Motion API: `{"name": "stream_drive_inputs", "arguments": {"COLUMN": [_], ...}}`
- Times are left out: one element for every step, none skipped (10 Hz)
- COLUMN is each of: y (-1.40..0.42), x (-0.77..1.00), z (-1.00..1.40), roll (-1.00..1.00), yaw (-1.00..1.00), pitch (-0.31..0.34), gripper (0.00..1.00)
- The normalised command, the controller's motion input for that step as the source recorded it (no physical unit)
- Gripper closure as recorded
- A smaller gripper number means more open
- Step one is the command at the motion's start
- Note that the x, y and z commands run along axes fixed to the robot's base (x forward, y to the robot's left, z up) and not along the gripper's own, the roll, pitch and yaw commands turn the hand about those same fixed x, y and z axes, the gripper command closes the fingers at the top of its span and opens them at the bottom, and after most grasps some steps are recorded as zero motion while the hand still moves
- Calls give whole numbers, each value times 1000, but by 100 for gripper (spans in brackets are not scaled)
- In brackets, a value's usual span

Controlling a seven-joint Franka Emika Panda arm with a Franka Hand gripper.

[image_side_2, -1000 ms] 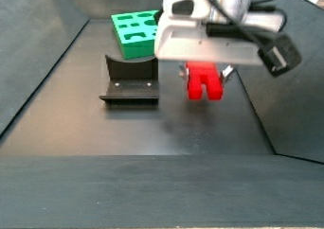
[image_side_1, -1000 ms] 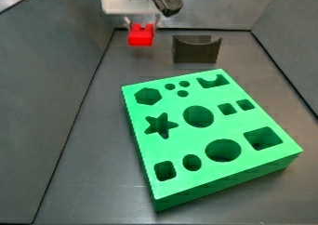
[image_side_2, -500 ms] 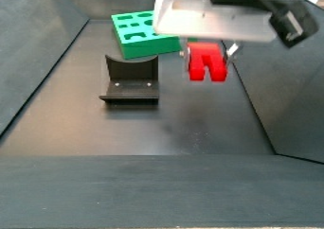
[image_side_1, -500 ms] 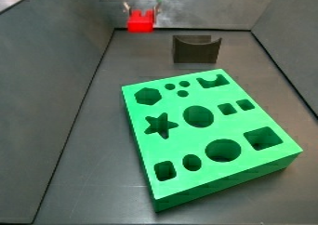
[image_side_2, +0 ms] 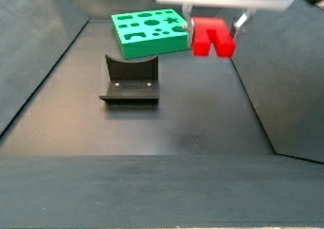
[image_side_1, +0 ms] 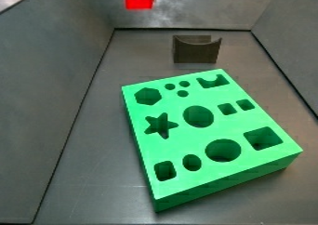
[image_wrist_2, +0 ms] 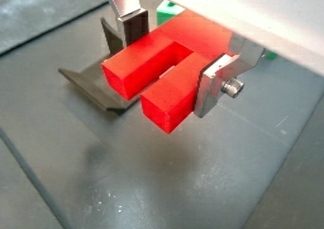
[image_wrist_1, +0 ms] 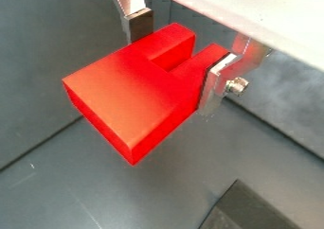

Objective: Pick up the double-square object. Move up. Rotate the double-square object. Place the double-square object on the fixture. Regrasp the double-square object. Move to above the board. Insert the double-square object.
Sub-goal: Place the double-square object on the fixture.

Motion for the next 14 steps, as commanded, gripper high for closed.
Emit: {"name": "stream_drive_inputs", "arguments": {"y": [17, 17, -534, -530, -494, -414, -353, -310, -274, -241, -200, -171, -145, -121], "x": [-13, -5, 1000, 1000, 1000, 1000, 1000, 1000, 1000, 1000, 1000, 1000, 1000, 1000], "z": [532, 368, 469, 412, 389, 346, 287, 251, 224, 199, 165, 142, 123, 101], "roll": [54, 54, -41, -40, -37, -39, -42, -44, -43, -41, -40, -40, -38, -35], "yaw": [-14, -9, 90, 95, 94, 66, 45, 37, 34, 32, 32, 31, 33, 34], "pitch": [61, 70, 155, 183, 185, 165, 142, 135, 134, 136, 142, 144, 145, 147], "gripper": [100, 100, 100, 100, 100, 100, 100, 100, 100, 100, 100, 100, 100, 100]}}
